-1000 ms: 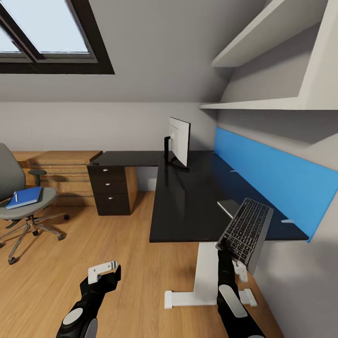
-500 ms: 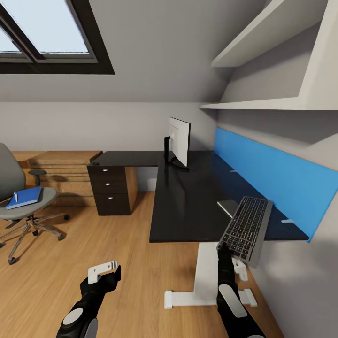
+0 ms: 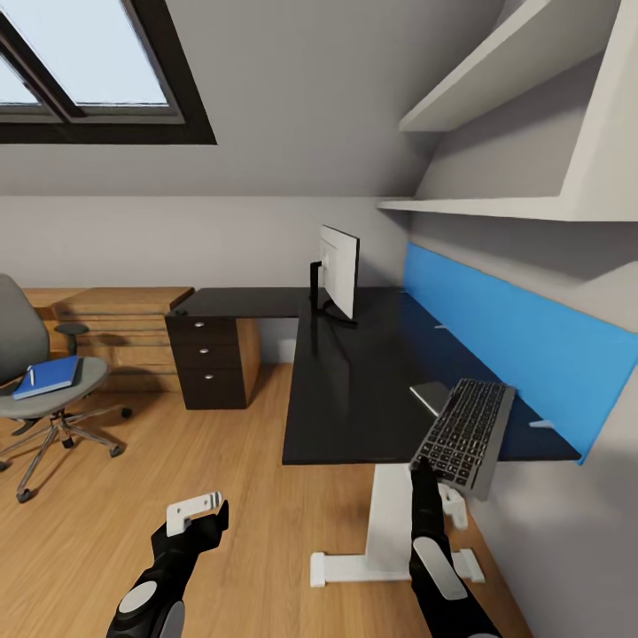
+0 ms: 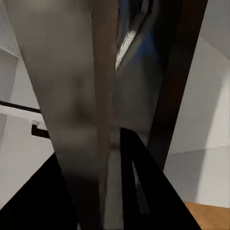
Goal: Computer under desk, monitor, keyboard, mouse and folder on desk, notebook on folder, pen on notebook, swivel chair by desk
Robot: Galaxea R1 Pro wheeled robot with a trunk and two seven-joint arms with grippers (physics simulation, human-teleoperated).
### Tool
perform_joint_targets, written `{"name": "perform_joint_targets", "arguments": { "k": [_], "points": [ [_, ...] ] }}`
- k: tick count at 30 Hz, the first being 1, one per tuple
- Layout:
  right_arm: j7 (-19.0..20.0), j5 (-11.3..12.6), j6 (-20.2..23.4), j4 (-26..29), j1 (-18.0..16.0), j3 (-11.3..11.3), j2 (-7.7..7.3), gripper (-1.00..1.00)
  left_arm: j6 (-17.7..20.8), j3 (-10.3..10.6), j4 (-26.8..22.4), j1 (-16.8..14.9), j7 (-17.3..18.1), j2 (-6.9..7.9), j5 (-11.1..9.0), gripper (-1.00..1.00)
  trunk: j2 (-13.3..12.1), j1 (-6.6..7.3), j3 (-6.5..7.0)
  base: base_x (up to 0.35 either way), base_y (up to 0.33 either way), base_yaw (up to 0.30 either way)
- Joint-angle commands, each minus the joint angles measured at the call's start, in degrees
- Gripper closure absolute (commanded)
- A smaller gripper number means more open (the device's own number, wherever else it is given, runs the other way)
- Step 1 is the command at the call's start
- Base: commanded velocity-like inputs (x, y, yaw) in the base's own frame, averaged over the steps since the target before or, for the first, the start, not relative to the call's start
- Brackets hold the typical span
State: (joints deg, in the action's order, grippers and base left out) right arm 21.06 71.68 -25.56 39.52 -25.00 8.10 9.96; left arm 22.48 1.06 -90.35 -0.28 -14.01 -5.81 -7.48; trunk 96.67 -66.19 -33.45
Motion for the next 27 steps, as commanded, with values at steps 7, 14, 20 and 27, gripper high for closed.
{"name": "perform_joint_targets", "arguments": {
  "k": [7,14,20,27],
  "points": [
    [2.09,0.64,-0.72,3.26,1.99,-0.11,0.04,1.00,0.11,0.09,-0.08,-0.01,-0.57,0.01,-0.61,-1.00,-2.79,1.55,1.21,0.000,0.000,0.000],
    [1.90,0.73,-0.72,8.42,5.94,-0.75,0.04,1.00,0.25,0.09,-0.07,-0.03,-0.51,0.09,-0.61,-1.00,-3.19,1.77,1.39,0.000,0.000,0.000],
    [1.50,0.72,-0.72,10.75,7.68,-6.06,0.04,1.00,0.09,0.09,-0.08,-0.04,-0.50,0.10,-0.61,-1.00,-3.19,1.77,1.39,0.000,0.000,0.000],
    [-5.78,0.71,-0.62,20.41,13.29,-14.31,0.04,1.00,0.02,0.09,-0.09,-0.03,-0.49,0.18,-0.53,-1.00,-3.19,1.77,1.39,-0.059,0.070,0.000]
  ]
}}
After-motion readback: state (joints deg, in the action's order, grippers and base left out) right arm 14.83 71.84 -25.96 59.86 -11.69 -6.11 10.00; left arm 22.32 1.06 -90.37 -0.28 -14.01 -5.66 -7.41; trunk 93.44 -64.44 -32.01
